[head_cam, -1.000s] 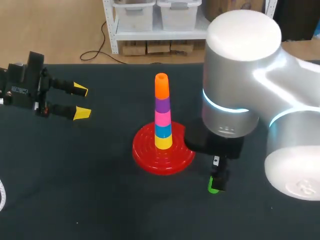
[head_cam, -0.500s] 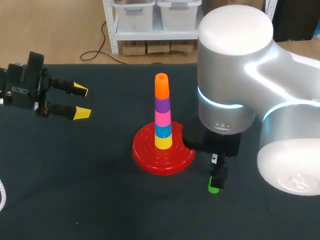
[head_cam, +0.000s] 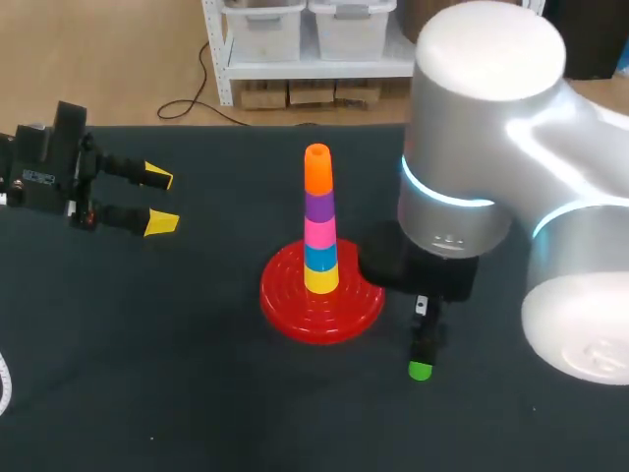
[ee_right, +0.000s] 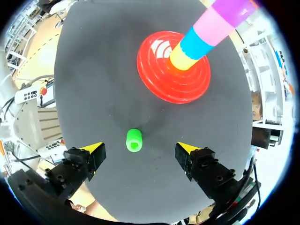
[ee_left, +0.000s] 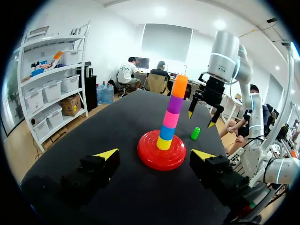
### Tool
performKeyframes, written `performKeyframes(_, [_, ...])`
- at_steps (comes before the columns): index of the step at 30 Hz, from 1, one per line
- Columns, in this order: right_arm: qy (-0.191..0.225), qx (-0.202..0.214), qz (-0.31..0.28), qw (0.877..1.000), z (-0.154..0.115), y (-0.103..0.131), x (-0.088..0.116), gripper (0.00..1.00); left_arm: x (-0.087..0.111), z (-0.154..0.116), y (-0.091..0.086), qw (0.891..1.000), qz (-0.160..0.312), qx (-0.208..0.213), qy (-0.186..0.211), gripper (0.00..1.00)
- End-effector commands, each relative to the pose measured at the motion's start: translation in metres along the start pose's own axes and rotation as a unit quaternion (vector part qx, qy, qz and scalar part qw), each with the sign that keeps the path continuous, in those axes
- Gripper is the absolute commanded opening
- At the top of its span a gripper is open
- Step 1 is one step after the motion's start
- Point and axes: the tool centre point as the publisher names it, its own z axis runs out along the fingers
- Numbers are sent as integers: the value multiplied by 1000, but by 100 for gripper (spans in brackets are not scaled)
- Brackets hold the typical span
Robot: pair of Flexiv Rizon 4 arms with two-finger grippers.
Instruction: Pick up and stack the cylinders on the red base in this order: pink,purple,orange,green
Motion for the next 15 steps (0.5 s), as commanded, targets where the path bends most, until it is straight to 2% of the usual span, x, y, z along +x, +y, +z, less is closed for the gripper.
performKeyframes(1, [-20, 9, -5, 1000, 4, 7, 11, 100, 1, 0, 0, 1000, 1, 0, -2, 100])
performKeyframes(15, [-14, -13, 5, 1000, 34, 7, 13, 100, 1, 0, 0, 1000, 1, 0, -2, 100])
